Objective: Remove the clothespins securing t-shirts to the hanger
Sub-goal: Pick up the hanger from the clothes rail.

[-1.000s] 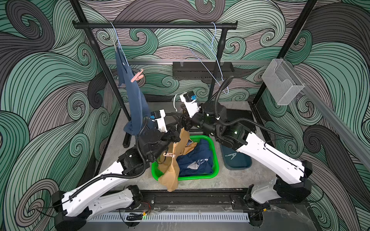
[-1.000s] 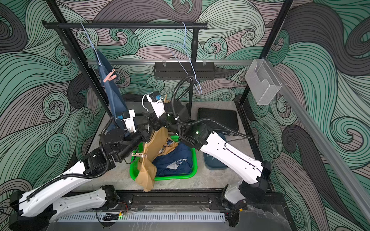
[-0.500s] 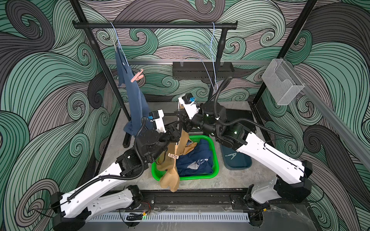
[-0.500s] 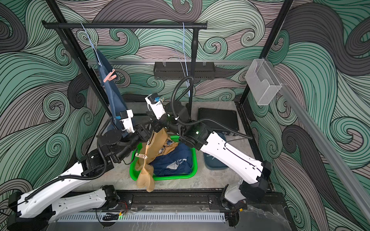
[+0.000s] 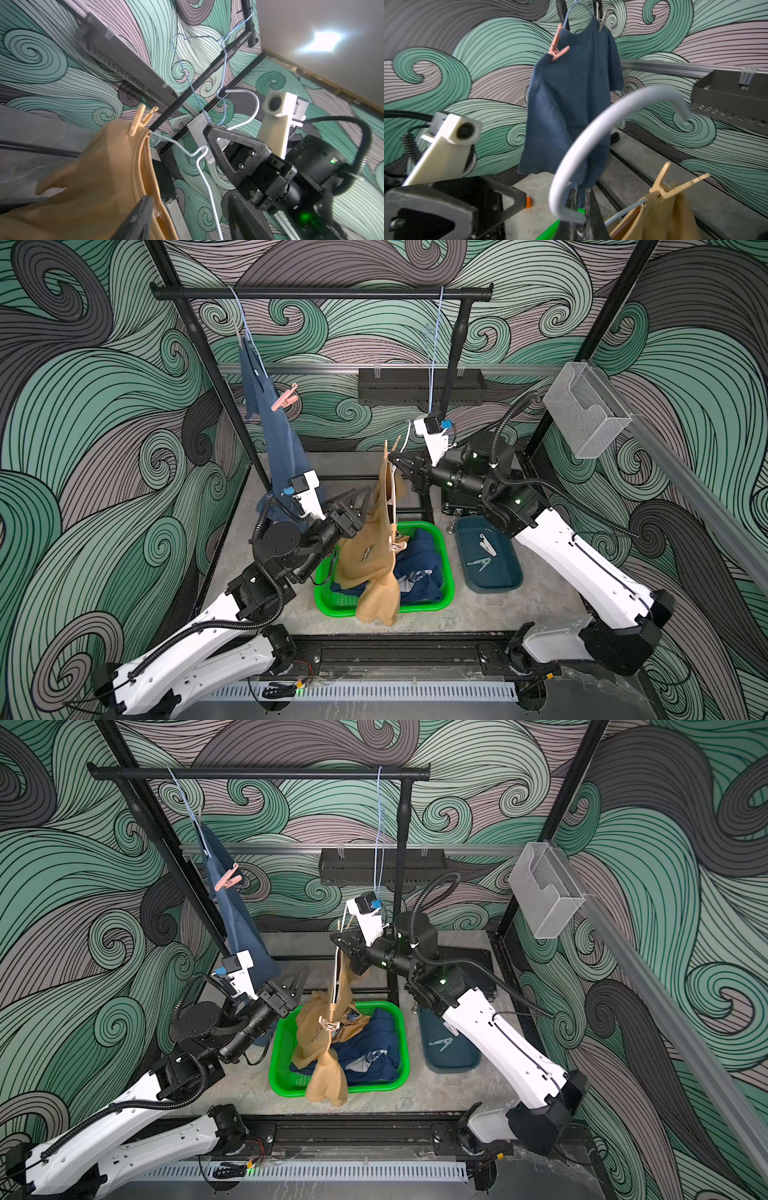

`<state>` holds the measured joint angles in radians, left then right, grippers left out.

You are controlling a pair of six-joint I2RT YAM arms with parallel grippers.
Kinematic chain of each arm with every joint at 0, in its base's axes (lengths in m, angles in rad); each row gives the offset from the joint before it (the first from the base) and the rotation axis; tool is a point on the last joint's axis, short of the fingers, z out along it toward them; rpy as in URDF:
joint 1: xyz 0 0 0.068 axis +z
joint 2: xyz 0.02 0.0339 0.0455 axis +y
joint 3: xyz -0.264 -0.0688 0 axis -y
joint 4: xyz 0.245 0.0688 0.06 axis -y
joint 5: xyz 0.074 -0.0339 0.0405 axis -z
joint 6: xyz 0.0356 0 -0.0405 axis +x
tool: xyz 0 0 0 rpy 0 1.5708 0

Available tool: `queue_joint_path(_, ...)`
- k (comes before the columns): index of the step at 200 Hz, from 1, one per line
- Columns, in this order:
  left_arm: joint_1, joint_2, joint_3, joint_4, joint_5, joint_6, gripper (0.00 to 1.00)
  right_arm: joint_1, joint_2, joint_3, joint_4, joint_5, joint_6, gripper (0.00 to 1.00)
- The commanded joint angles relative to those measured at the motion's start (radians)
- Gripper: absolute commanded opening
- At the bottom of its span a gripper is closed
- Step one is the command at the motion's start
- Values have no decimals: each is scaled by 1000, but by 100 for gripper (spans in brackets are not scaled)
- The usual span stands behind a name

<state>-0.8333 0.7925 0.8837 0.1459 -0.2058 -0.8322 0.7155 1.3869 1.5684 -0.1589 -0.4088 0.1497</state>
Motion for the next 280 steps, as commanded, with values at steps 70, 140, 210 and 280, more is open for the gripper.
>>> queue_joint_path(70,215,87,262,-336,489,208,64,-134,-18,51,-88,-552,-64,0)
queue_joint_path(140,264,117,378,-564,647,684,68,-248,168,219,-139,-873,-94,0)
queue_joint_path(210,443,230,397,-417,1113,867,73,-239,146,140,-148,-792,-344,0)
queue_joint_path(280,517,477,576,-495,1454,1092,71,-219,172,96,-168,-700,-513,0)
